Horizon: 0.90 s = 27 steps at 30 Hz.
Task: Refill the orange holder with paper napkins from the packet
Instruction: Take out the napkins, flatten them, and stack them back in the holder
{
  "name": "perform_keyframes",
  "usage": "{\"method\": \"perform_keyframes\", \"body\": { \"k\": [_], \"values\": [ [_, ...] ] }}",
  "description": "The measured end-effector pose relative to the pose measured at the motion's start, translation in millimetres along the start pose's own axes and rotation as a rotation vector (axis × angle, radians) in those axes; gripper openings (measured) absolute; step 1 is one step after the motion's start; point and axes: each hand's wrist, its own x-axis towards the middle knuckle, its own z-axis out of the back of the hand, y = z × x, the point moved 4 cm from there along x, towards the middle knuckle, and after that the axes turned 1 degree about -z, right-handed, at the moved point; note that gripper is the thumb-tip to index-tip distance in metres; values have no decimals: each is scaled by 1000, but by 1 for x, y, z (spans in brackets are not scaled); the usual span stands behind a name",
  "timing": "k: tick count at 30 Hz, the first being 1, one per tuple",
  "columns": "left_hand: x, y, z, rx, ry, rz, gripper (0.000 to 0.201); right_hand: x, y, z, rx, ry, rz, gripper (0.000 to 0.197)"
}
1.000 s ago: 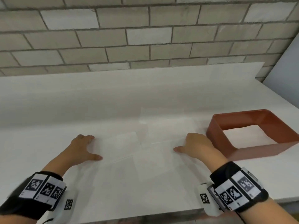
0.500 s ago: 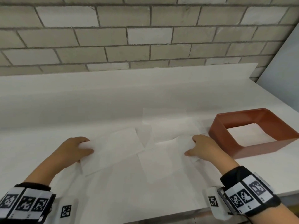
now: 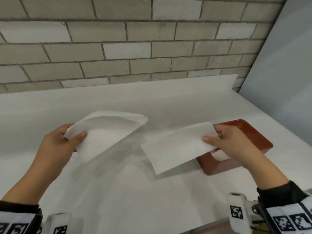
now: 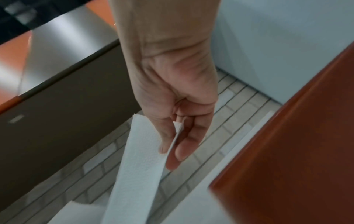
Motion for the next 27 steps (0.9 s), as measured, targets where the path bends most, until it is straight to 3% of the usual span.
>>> {"method": "perform_keyframes", "body": {
  "k": [5, 7, 9, 12, 14, 27],
  "values": [
    [6, -12, -69, -177, 115, 30, 16, 26, -43, 93, 102, -81, -160, 25],
    [4, -18, -96, -210, 155, 36, 16, 35, -64, 109, 76, -81, -238, 18],
    [0, -24, -120, -233, 187, 45, 15, 43, -82, 113, -138, -81, -282, 6],
    [-7, -31, -146, -241, 223, 45, 16, 55, -105, 109, -505, -13, -292, 19],
    [-11, -34, -159, -239, 236, 52, 16, 62, -112, 105, -617, 4, -288, 23],
    [-29, -39, -184, -227, 261, 111, 14, 70, -117, 98, -795, 39, -311, 43]
  ]
}}
